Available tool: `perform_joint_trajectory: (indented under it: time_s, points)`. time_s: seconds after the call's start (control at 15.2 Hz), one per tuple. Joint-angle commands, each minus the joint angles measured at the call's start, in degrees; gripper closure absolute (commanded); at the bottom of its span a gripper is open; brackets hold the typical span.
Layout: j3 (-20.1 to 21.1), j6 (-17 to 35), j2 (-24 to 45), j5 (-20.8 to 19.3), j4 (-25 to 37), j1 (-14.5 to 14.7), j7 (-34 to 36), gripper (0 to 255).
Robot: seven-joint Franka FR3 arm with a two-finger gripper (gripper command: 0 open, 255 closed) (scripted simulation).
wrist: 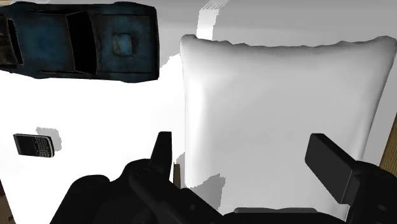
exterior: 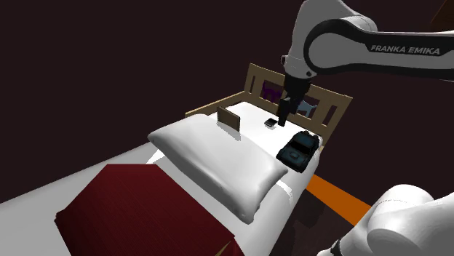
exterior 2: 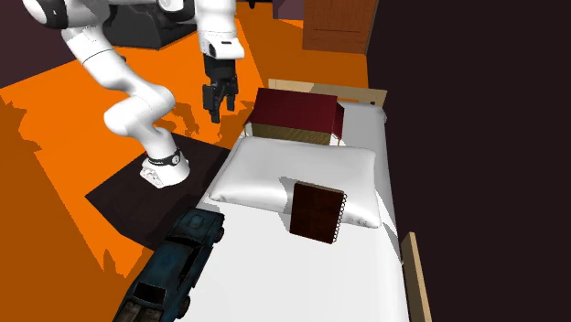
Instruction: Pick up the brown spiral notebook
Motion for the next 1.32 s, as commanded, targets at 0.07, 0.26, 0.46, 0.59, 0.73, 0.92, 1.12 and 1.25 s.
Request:
perform_joint_trajectory:
  time_s: [0.07,0.26,0.46,0.59,0.73,0.92,1.12,1.25]
  points:
    - [0.4,4.2,6.1,-0.8,2.2,-0.4,1.1,0]
    - [0.7,7.4,12.4,-1.8,5.5,-0.9,2.1,0]
    - [0.9,10.0,18.8,-2.9,9.6,-1.3,3.1,0]
    - [1.0,11.3,23.1,-3.7,12.6,-1.6,3.8,0]
    - [1.1,12.4,27.5,-4.5,16.0,-1.7,4.4,0]
    - [1.1,13.4,34.1,-5.7,21.7,-1.8,5.3,0]
    - [0.9,13.8,40.8,-6.9,28.3,-1.7,6.0,0]
    - [0.8,13.6,45.4,-7.6,33.2,-1.5,6.4,0]
